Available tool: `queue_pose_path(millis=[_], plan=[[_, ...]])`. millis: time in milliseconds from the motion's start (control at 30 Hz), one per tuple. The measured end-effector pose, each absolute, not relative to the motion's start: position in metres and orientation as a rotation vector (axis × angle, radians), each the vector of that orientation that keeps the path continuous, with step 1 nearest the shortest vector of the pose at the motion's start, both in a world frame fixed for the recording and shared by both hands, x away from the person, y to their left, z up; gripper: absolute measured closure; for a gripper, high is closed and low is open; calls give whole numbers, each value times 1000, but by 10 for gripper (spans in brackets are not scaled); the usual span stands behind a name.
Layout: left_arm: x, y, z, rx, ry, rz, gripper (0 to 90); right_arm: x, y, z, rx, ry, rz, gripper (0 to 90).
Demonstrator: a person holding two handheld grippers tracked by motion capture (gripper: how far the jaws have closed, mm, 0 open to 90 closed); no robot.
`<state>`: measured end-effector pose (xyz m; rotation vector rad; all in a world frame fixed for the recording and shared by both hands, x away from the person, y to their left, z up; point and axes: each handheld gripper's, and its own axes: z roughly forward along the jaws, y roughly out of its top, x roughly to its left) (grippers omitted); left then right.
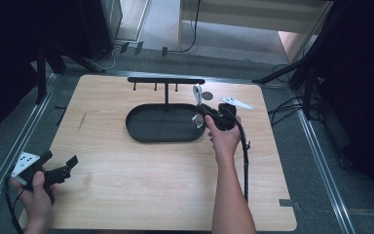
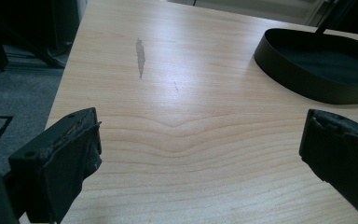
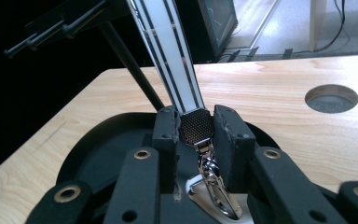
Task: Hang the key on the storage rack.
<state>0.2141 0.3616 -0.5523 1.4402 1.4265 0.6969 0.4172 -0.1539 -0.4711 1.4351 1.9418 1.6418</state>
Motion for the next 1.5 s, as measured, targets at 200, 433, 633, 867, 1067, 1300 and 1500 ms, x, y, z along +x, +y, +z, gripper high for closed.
queue_pose_path(millis=[200,433,633,867,1067,1300,1500], plan=[[214,362,-552,1440,1427,696,0,419,-161,-473,1534,1853,1601,686],[214,362,-552,1441,1427,697,0,410,-164,-474,1429,1869,1452,577],[214,361,-552,1442,1426,699,0,398,-170,-472,1341,1827,1315,398],[214,361,-552,1444,1426,703,0,376,-189,-473,1376,1832,1246,104],[214,361,-552,1445,1425,706,0,349,-211,-480,1343,1801,1229,0],[214,360,-552,1448,1424,712,0,327,-237,-491,1369,1760,1215,0],[213,360,-552,1449,1423,717,0,300,-270,-507,1401,1725,1197,0]])
